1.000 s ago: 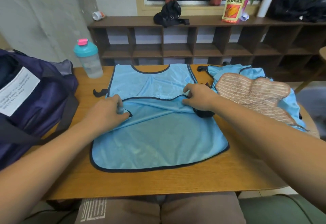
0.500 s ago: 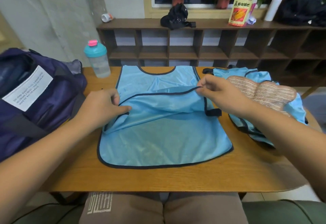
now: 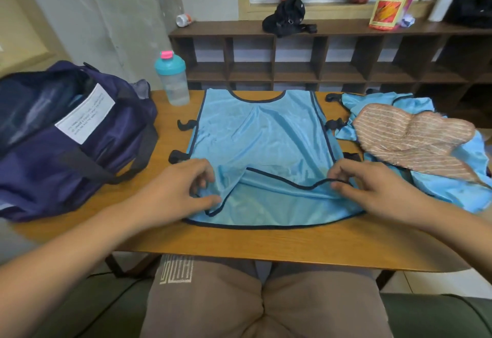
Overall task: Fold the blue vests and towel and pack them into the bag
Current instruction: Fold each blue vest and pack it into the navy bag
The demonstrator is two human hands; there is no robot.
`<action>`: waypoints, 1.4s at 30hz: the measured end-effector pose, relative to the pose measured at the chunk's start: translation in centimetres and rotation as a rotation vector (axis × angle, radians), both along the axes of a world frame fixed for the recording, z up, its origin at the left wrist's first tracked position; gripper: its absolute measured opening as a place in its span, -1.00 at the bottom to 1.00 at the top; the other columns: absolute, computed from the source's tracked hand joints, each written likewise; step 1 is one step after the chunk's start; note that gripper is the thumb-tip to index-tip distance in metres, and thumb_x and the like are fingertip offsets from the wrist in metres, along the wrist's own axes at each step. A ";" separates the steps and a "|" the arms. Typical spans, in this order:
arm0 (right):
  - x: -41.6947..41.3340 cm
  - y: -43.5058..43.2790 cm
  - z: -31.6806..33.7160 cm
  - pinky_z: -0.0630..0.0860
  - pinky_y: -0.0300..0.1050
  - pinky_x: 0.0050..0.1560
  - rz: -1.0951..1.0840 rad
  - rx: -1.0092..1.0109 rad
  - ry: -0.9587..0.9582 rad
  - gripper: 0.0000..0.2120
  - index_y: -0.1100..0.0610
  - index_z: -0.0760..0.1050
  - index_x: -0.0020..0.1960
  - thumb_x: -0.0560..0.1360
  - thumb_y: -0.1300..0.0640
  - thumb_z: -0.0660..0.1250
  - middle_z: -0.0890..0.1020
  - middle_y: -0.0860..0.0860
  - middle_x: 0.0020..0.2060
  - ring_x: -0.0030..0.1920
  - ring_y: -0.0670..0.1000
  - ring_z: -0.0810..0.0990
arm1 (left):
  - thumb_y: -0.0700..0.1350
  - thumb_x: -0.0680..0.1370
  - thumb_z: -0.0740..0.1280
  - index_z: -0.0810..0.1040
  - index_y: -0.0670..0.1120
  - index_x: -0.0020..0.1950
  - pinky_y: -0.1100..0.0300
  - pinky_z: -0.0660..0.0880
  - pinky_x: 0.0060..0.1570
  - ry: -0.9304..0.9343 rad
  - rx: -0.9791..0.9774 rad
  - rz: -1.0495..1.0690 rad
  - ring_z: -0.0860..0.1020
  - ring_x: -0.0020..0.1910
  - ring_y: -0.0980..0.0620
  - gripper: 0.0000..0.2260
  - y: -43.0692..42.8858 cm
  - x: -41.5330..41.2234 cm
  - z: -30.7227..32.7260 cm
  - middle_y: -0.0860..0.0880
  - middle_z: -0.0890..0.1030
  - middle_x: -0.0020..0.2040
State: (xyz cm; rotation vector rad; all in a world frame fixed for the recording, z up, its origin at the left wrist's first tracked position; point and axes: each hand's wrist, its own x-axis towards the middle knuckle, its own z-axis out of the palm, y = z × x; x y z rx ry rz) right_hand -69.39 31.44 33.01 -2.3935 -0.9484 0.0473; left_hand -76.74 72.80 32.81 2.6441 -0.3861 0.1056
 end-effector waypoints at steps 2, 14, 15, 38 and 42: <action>-0.3 -0.4 -0.5 0.43 -0.20 0.06 0.010 -0.080 -0.094 -0.92 -0.14 0.51 0.01 0.64 0.01 0.41 0.61 -0.13 -0.18 -0.08 -0.08 0.61 | 0.33 0.44 0.51 0.48 0.19 -0.02 0.24 0.51 -0.12 -0.020 0.095 -0.048 0.56 -0.07 0.22 -0.66 -0.4 0.0 -0.8 0.19 0.54 -0.10; -1.0 -2.8 -1.6 0.43 0.13 0.06 -0.019 -0.188 -0.456 -0.81 0.01 0.60 0.10 0.70 -0.03 0.24 0.56 -0.12 -0.04 0.02 0.03 0.52 | -0.20 0.45 0.38 0.42 0.13 -0.09 0.09 0.48 -0.17 0.052 0.254 -0.041 0.51 -0.18 0.17 -0.76 2.0 -0.2 0.5 0.17 0.56 -0.18; -1.5 -3.0 -1.4 0.43 0.13 0.05 0.003 -0.183 -0.470 -0.82 0.03 0.61 0.10 0.69 -0.01 0.26 0.55 -0.10 0.00 0.05 0.04 0.52 | -0.17 0.45 0.38 0.44 0.14 -0.09 0.08 0.51 -0.14 0.086 0.237 -0.059 0.54 -0.17 0.17 -0.77 2.5 -0.5 0.8 0.17 0.57 -0.18; -2.3 -3.2 -0.3 0.43 -0.02 -0.08 -0.147 -0.232 -0.469 -0.94 0.00 0.53 0.02 0.59 0.04 0.32 0.50 -0.10 -0.16 -0.14 -0.02 0.47 | 0.05 0.62 0.33 0.57 0.09 -0.11 0.21 0.49 -0.30 0.149 0.195 -0.025 0.60 -0.28 0.12 -0.87 0.6 1.9 0.9 0.10 0.65 -0.26; 2.2 -1.2 -0.5 0.36 0.00 -0.04 -0.404 -0.201 -0.507 -0.91 0.03 0.55 -0.06 0.59 0.04 0.41 0.50 -0.06 -0.19 -0.12 0.04 0.45 | -0.01 0.60 0.41 0.57 0.12 -0.13 0.22 0.43 -0.35 0.025 0.132 0.049 0.58 -0.29 0.15 -0.88 -0.5 5.0 0.3 0.13 0.63 -0.30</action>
